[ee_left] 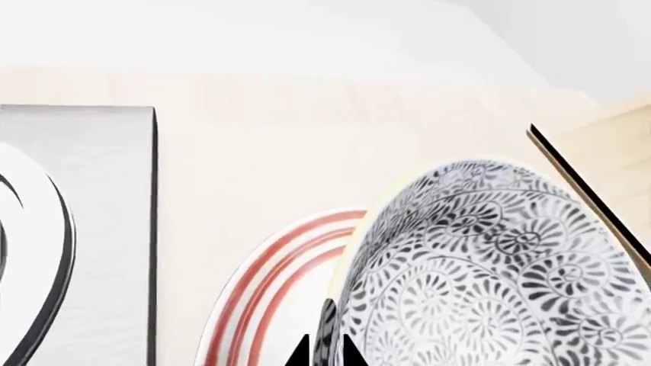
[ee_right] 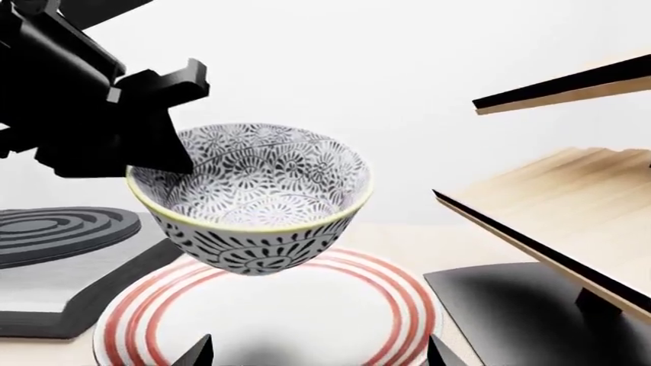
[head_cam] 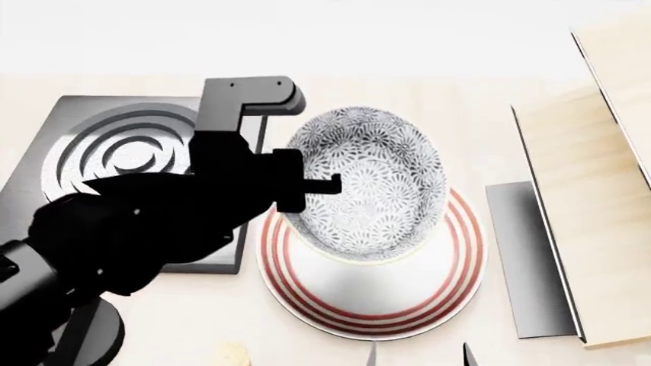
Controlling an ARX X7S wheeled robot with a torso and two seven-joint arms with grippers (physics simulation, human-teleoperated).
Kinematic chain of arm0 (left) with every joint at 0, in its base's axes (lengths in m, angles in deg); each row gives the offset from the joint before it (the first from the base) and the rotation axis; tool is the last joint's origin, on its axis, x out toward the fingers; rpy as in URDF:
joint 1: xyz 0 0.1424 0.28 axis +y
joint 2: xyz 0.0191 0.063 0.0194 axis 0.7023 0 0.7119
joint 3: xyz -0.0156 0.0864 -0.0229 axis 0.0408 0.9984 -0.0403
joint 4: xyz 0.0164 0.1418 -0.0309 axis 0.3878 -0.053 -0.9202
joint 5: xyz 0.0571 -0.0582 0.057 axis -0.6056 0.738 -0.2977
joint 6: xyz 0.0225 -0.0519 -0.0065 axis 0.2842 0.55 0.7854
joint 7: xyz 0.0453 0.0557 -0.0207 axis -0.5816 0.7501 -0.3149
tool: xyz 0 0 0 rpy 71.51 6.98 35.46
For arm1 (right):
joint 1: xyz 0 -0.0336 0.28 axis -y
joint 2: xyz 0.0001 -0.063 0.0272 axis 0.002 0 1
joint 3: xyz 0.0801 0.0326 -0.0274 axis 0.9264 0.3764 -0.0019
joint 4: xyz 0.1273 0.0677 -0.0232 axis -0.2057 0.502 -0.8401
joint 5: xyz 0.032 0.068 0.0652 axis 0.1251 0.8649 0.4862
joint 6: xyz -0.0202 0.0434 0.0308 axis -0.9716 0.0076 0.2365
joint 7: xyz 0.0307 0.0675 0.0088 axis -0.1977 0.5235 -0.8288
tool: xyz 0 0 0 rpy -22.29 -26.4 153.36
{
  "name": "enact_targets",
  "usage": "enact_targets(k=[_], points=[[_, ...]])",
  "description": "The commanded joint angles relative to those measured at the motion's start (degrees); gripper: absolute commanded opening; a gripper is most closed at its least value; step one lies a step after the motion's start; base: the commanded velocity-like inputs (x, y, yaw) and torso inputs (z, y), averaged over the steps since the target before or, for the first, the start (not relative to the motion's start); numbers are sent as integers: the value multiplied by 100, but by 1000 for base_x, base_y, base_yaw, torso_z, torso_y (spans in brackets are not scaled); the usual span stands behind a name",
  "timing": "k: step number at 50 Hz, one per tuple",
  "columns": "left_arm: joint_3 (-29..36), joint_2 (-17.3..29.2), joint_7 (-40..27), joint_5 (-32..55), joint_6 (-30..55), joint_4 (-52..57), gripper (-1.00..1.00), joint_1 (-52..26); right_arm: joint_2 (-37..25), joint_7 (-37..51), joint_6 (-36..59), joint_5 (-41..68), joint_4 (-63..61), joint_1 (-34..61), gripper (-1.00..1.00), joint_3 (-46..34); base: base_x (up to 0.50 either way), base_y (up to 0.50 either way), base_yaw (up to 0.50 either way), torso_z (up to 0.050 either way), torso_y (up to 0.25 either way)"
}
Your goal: Pick up the akita bowl and put it on the plate.
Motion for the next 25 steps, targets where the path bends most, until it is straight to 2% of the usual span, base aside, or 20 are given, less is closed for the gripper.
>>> enact_targets(k=[1,9,19,21,25], points=[[-127,-5,-59,-93,-109,79,-100,26,-14,-6,-20,25,8,-5,100,-7,0,0,0,0,0],[-137,-5,2,-132,-143,77,-100,141,10,-9,-58,2,81,14,100,-31,0,0,0,0,0],[-156,-5,-43,-622,-177,202,-100,167,11,-6,-70,0,101,19,100,-48,0,0,0,0,0],[-195,-5,45,-196,-142,162,-100,200,9,-10,-80,5,106,21,100,-50,0,0,0,0,0],[-157,-5,4,-323,-230,208,-100,202,-3,-5,-75,10,88,15,100,-51,0,0,0,0,0]])
